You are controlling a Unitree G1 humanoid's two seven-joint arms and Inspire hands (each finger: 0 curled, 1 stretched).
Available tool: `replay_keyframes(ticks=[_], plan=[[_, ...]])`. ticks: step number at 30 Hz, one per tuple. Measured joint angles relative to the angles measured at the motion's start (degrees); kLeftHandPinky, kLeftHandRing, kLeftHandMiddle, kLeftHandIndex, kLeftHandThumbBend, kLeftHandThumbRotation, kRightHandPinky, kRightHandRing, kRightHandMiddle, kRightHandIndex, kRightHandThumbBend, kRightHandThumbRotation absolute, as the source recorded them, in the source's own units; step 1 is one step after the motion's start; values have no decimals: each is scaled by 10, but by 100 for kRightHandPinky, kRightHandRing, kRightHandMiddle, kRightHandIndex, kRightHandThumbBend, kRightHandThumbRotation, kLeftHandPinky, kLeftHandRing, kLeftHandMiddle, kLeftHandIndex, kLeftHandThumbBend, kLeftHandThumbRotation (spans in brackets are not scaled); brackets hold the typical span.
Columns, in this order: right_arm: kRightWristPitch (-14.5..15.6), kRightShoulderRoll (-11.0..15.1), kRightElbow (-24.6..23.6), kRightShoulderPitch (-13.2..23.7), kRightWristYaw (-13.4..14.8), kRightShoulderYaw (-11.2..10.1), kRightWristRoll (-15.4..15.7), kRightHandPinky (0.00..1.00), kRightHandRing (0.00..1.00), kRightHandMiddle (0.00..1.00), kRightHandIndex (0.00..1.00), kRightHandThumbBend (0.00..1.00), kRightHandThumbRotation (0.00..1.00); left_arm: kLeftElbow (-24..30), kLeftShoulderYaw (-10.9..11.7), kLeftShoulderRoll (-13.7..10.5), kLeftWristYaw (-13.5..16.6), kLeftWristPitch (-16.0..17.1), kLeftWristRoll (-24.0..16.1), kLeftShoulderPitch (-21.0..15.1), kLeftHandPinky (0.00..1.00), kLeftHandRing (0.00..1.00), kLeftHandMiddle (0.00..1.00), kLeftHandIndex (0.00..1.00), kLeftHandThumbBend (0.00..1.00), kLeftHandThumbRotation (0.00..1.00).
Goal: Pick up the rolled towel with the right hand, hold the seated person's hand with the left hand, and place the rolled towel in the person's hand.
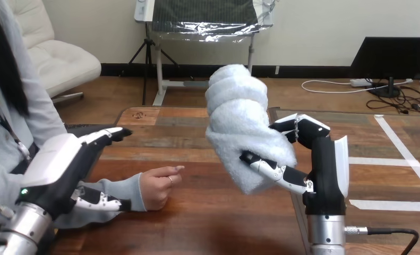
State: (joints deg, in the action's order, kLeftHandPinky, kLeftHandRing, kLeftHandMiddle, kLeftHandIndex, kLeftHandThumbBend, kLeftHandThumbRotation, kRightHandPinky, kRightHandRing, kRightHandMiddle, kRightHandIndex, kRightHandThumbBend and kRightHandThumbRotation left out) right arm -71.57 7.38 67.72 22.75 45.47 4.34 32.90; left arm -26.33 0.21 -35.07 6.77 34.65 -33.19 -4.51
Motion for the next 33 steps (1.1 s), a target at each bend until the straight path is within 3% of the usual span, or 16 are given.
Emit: replay_keyframes(ticks=[9, 33], plan=[[-9, 0, 0, 0, -9, 0, -4, 26, 31, 40, 39, 68, 0, -54, -20, -10, 2, 0, -15, -31, 77, 80, 81, 81, 100, 10], [-29, 0, -28, -19, -26, -2, -12, 25, 31, 41, 40, 68, 0, -207, -90, -18, 6, -1, -40, -115, 74, 78, 78, 79, 100, 8]])
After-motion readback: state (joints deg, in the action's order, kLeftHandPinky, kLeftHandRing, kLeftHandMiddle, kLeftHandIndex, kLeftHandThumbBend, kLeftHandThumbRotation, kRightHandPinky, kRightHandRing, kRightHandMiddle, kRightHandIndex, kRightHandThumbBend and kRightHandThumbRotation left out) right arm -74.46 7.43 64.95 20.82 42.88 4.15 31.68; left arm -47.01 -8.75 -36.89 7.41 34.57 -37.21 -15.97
